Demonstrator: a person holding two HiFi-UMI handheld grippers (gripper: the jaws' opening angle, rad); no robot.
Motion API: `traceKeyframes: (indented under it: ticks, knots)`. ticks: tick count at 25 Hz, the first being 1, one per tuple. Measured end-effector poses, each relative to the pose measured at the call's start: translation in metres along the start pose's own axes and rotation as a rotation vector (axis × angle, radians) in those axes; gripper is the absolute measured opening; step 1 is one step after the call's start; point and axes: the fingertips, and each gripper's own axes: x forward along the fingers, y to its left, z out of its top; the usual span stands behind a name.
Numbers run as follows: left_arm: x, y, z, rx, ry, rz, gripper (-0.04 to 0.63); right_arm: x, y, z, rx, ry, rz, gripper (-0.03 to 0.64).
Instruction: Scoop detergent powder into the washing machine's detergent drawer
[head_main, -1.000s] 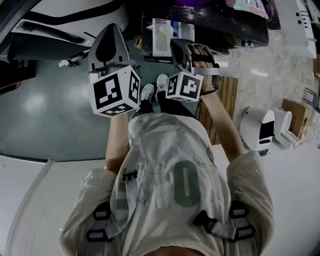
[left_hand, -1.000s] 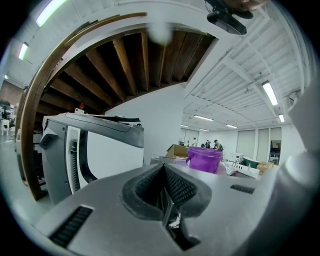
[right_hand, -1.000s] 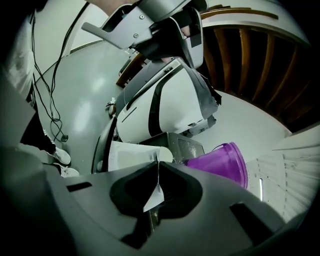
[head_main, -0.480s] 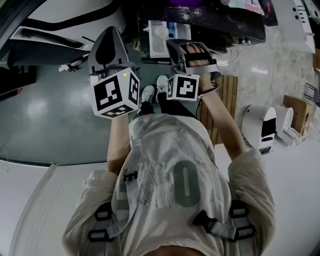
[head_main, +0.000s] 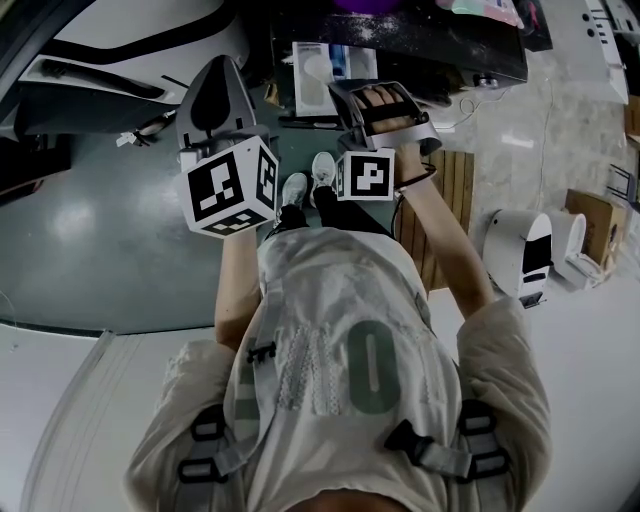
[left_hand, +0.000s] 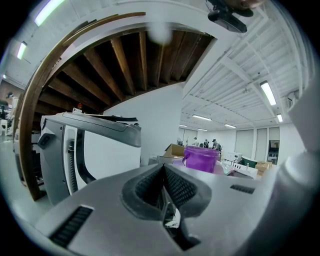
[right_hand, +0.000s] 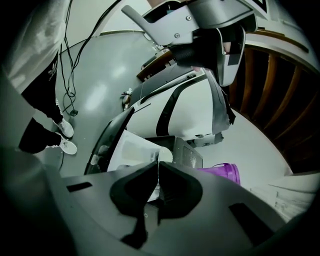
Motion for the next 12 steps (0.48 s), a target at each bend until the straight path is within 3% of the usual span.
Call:
traceKeyframes:
  ticks: [7, 9, 12]
  knots:
    - [0.008, -0.016, 0.009, 0.024, -0.011, -0.039, 0.02, -0.012, -0.031, -0.007, 0.144, -0.028, -0.053, 0.011]
    - [0.009, -0.023, 0.016, 0.042, -0.017, -0.053, 0.02, -0.019, -0.048, -0.009, 0.257, -0.062, -0.069, 0.011]
    - [0.015, -0.037, 0.034, 0.07, -0.048, -0.084, 0.02, -0.032, -0.085, -0.019, 0.515, -0.12, -0.108, 0.012]
